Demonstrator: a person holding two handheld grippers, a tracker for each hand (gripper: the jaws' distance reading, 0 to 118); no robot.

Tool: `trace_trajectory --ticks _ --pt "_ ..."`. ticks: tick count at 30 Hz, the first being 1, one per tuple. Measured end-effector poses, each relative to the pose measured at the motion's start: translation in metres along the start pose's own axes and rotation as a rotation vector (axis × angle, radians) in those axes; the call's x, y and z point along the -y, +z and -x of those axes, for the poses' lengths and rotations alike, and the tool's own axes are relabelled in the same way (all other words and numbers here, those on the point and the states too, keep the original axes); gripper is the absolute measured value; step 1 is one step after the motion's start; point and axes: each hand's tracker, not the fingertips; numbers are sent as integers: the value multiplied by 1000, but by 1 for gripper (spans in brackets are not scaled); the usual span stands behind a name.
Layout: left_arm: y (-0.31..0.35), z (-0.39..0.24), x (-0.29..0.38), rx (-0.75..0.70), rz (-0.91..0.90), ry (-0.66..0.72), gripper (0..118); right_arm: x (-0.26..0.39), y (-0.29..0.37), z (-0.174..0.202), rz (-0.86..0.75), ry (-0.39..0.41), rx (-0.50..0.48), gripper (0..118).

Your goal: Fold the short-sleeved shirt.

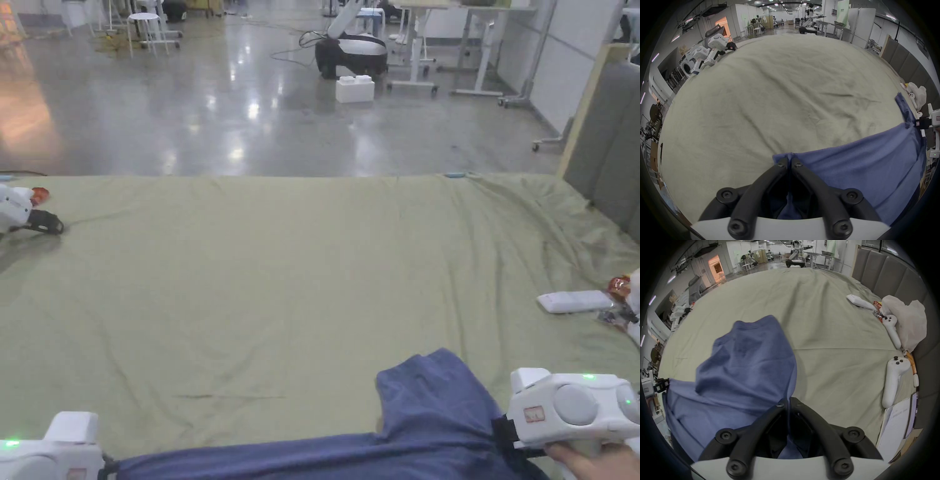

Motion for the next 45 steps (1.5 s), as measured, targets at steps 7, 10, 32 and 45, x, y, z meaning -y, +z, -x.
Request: trace_trajectory --ticks 7,10,32,45 --pt "113 36 54 166 -220 75 0 82 106 -11 -231 -12 -25 0" --pt "138 48 96 197 -238 83 0 135 138 -20 -276 -32 -20 0" --pt "131 50 199 43 -210 96 83 276 139 3 -240 -56 44 62" --pt "334 -15 162 -25 -881 85 83 241 267 46 -809 -153 -189 71"
